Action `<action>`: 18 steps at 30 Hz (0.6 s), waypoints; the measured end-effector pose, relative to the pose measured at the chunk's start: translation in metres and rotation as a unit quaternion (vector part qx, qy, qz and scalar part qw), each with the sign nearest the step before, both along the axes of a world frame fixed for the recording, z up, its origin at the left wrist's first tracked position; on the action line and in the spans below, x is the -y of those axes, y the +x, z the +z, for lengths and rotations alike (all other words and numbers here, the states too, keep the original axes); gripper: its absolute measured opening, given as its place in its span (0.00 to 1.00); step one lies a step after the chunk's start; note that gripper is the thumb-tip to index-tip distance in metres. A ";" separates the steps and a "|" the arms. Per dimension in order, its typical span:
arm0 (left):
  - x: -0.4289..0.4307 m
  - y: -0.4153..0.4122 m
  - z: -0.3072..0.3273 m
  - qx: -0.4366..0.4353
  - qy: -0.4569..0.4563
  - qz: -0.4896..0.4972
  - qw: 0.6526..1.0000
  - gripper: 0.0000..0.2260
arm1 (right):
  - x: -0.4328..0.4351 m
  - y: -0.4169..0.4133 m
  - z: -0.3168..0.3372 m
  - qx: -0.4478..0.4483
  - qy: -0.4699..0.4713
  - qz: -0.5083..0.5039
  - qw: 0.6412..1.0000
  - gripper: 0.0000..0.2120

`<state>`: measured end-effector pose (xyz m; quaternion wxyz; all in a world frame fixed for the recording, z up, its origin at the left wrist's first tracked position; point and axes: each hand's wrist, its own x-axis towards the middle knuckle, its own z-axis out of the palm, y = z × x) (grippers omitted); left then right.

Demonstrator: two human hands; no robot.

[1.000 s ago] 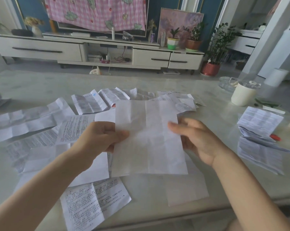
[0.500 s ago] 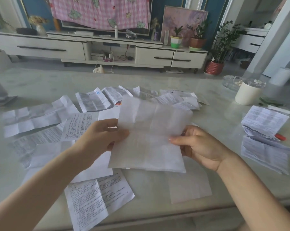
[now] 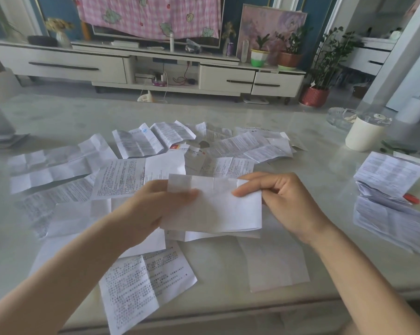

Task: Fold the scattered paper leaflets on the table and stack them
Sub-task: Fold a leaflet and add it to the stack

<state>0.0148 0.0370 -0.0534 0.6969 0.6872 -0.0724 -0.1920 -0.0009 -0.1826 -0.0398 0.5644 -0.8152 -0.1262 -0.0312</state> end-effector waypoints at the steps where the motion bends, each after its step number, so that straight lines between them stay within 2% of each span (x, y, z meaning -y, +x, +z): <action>1: -0.004 0.002 -0.001 0.015 0.022 0.007 1.000 0.04 | 0.004 0.000 0.004 -0.034 0.013 0.017 0.999 0.25; 3: -0.009 0.005 0.001 0.059 0.066 0.003 0.996 0.08 | 0.012 0.000 0.014 -0.071 0.071 0.013 0.995 0.20; 5: -0.007 0.004 0.006 0.098 0.106 -0.020 0.989 0.09 | 0.011 -0.002 0.021 -0.088 0.083 0.021 0.992 0.13; 7: -0.001 -0.001 0.011 0.118 0.136 -0.057 0.982 0.09 | 0.001 -0.008 0.022 -0.129 0.006 0.074 0.989 0.07; 9: 0.005 -0.004 0.013 0.136 0.156 -0.067 0.976 0.08 | -0.009 -0.011 0.016 -0.166 -0.080 0.132 0.974 0.10; 10: 0.007 -0.004 0.013 0.148 0.154 -0.048 0.976 0.08 | -0.012 -0.012 0.013 -0.168 -0.093 0.135 0.972 0.11; 12: 0.010 -0.003 0.012 0.131 0.089 0.026 0.987 0.09 | -0.012 -0.008 0.009 -0.143 -0.056 0.083 0.985 0.14; 14: 0.014 -0.004 0.009 0.053 -0.023 0.073 0.996 0.17 | -0.013 -0.001 0.003 -0.092 0.012 -0.011 0.996 0.15; 15: 0.017 -0.006 0.008 0.022 -0.046 0.072 0.996 0.21 | -0.017 0.002 0.000 -0.063 0.038 -0.057 0.996 0.15; 16: 0.022 -0.008 0.005 0.011 -0.042 0.057 0.997 0.23 | -0.023 0.004 -0.003 -0.036 0.046 -0.091 0.994 0.15; 18: 0.031 -0.016 0.001 0.023 -0.017 0.029 0.999 0.15 | -0.037 0.005 -0.009 0.004 0.028 -0.127 0.991 0.16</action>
